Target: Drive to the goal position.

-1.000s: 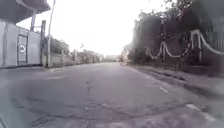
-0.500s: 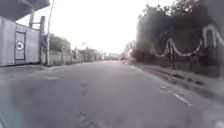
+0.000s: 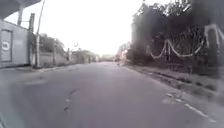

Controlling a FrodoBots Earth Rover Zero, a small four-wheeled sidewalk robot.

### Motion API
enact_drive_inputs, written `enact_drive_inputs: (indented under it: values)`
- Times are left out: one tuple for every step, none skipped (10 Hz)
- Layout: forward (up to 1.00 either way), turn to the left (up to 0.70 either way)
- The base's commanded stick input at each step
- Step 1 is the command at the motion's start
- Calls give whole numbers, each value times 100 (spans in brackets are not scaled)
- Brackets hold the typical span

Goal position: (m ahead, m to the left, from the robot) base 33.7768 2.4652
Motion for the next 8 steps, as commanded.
enact_drive_inputs:
  values:
    - [100, 0]
    - [100, -3]
    - [100, -37]
    - [100, -35]
    - [100, -8]
    - [100, 0]
    - [100, 0]
    - [100, 0]
